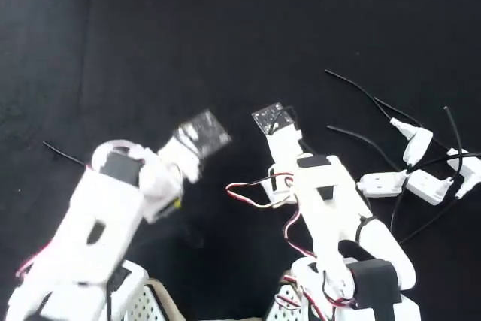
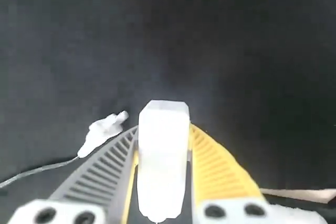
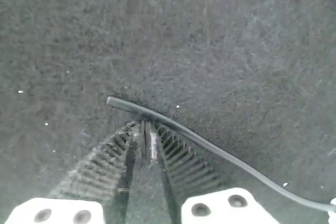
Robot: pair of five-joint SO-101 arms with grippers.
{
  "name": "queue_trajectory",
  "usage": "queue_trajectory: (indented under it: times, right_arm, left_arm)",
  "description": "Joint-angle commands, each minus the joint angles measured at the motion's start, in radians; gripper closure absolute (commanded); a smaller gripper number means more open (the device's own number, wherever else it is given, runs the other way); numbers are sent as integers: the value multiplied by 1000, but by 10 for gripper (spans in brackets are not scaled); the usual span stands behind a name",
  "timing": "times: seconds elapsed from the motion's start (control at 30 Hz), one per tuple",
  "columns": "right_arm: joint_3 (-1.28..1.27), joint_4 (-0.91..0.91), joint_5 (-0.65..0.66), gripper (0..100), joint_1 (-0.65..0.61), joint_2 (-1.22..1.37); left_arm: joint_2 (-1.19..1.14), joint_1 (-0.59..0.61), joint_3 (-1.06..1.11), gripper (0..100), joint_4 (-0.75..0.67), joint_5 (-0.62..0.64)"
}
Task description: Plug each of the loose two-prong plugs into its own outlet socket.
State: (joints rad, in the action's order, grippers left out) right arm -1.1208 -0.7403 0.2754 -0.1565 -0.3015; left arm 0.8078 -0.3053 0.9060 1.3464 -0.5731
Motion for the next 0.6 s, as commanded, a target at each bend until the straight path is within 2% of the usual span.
queue_trajectory:
  times: [0.0, 0.13, 0.3, 0.43, 0.57]
  right_arm:
    - [10, 0, -2, 986, -9, 27]
    - [10, 0, -2, 986, -9, 27]
    - [10, 0, -2, 986, -9, 27]
    - [10, -2, -2, 986, -9, 27]
    - [10, -2, -2, 986, -9, 27]
  left_arm:
    - [84, -61, 124, 966, -91, 5]
    - [32, -74, 228, 966, -253, 14]
    - [-72, -105, 237, 955, -339, 17]
    - [-124, -88, 237, 819, -385, 78]
    - [-135, -88, 236, 691, -393, 81]
